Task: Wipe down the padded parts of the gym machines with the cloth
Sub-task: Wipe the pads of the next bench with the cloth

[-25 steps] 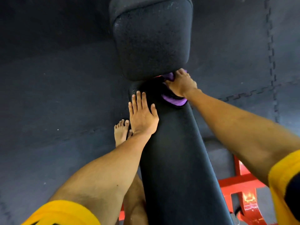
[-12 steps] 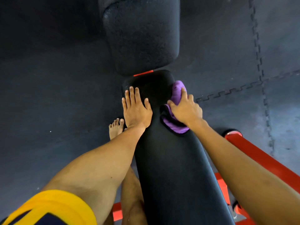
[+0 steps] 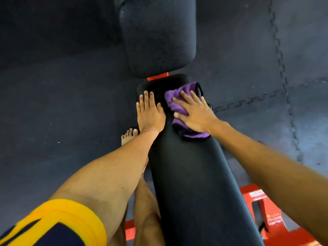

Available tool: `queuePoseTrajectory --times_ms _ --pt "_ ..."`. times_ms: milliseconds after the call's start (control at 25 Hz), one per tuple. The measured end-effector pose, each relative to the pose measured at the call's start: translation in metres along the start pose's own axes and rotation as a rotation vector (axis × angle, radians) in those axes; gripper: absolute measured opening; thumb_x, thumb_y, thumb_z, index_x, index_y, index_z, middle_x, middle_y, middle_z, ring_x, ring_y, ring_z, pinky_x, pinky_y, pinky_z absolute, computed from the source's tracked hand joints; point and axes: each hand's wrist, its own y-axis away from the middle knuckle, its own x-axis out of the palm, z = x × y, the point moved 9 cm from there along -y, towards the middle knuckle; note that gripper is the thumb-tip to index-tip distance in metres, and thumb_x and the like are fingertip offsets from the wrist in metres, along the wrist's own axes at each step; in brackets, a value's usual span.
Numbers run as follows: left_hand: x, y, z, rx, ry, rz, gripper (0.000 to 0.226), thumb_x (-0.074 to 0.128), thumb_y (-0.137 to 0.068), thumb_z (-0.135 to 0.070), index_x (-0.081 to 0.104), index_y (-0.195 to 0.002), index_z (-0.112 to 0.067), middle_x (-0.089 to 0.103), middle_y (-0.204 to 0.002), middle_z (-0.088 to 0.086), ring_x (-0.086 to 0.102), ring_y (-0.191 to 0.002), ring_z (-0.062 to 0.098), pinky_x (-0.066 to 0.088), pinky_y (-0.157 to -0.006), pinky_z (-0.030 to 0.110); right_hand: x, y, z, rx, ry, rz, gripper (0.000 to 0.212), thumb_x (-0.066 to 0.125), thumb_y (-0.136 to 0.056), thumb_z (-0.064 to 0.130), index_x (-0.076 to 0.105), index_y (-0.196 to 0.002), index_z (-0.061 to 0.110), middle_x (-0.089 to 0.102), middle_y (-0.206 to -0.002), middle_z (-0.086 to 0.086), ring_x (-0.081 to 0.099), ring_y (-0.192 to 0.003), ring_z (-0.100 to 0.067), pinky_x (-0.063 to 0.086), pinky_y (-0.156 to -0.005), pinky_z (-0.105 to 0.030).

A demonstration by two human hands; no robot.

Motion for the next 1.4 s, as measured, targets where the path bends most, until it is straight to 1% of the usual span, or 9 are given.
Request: queuePoseTrajectory --times_ms 120,280,440,560,720,920,1040,1200,1400 --pt "0.000 0.006 0.007 0.024 0.078 0.034 0.059 0.027 -0.110 -0.033 0.010 -0.162 -0.013 0.000 -0.171 0.007 -0.005 -0.157 0.021 -0.003 -0.128 0.037 0.015 0.034 0.017 -0.146 0.102 0.057 0.082 0.008 -0.085 0.079 0.011 -0.161 0.046 0.000 -0.172 0.006 -0.004 -0.159 -0.024 -0.001 -0.126 -0.053" --pt "-0.002 0.023 0.017 -0.048 0.177 -0.020 0.063 0.033 -0.109 -0.034 0.008 -0.162 -0.011 -0.001 -0.171 0.007 -0.004 -0.157 0.019 0.000 -0.128 0.035 0.003 -0.012 0.013 -0.092 0.161 0.020 0.065 0.036 -0.104 0.057 0.009 -0.162 0.043 0.000 -0.172 0.005 -0.005 -0.159 -0.027 0.002 -0.127 -0.055" --pt "-0.002 0.022 0.020 -0.088 0.226 -0.042 0.064 0.035 -0.108 -0.028 0.006 -0.162 -0.008 0.000 -0.171 0.008 -0.003 -0.157 0.020 0.002 -0.128 0.034 -0.003 -0.098 0.041 0.006 0.073 0.015 0.064 0.037 -0.107 0.052 0.007 -0.162 0.042 -0.002 -0.172 0.008 -0.011 -0.158 -0.025 -0.006 -0.126 -0.054" --pt "-0.003 0.023 0.021 -0.102 0.268 -0.024 0.063 0.032 -0.107 -0.023 0.005 -0.162 -0.008 -0.002 -0.171 0.008 -0.004 -0.157 0.019 0.000 -0.128 0.033 -0.008 -0.102 0.053 -0.082 0.050 0.027 0.061 0.043 -0.106 0.048 0.018 -0.162 0.041 0.007 -0.172 0.010 -0.005 -0.159 -0.023 -0.005 -0.127 -0.052" --pt "-0.001 0.035 0.025 -0.109 0.331 0.042 0.067 0.034 -0.108 -0.024 -0.002 -0.162 -0.009 -0.010 -0.170 0.007 -0.009 -0.157 0.019 0.005 -0.128 0.036 0.002 -0.026 0.053 -0.361 0.016 0.045 0.063 0.060 -0.101 0.035 0.032 -0.158 0.037 0.017 -0.168 0.011 0.001 -0.158 -0.020 -0.005 -0.124 -0.045" --pt "0.002 0.061 0.031 -0.204 0.390 -0.004 0.067 0.039 -0.108 -0.030 0.005 -0.163 -0.011 -0.003 -0.171 0.007 0.005 -0.157 0.021 0.018 -0.126 0.037 0.005 -0.072 0.065 -0.268 0.098 0.056 0.062 0.054 -0.104 0.032 0.026 -0.159 0.041 0.014 -0.170 0.010 -0.004 -0.159 -0.022 -0.006 -0.125 -0.045" --pt "0.000 0.059 0.032 -0.213 0.445 -0.013 0.068 0.041 -0.106 -0.021 0.005 -0.162 -0.010 0.000 -0.171 0.007 0.009 -0.157 0.020 0.018 -0.126 0.034 0.009 -0.109 0.106 -0.322 0.087 0.090 0.056 0.055 -0.103 0.032 0.036 -0.155 0.041 0.021 -0.169 0.010 0.001 -0.159 -0.022 -0.005 -0.127 -0.046" --pt "-0.003 0.061 0.031 -0.231 0.467 -0.010 0.072 0.043 -0.105 -0.023 0.001 -0.162 -0.010 0.000 -0.171 0.008 0.007 -0.157 0.019 0.013 -0.126 0.033 0.012 -0.118 0.123 -0.523 0.194 0.146 0.050 0.055 -0.100 0.043 0.050 -0.149 0.037 0.033 -0.164 0.009 0.011 -0.157 -0.022 0.005 -0.127 -0.047" --pt "0.001 0.060 0.031 -0.215 0.393 -0.010 0.071 0.039 -0.107 -0.035 0.002 -0.162 -0.009 -0.005 -0.171 0.004 0.008 -0.157 0.019 0.020 -0.123 0.034 -0.001 -0.164 0.125 -0.335 0.218 0.108 0.052 0.051 -0.097 0.055 0.051 -0.144 0.033 0.039 -0.153 0.007 0.041 -0.140 -0.028 0.034 -0.115 -0.046"
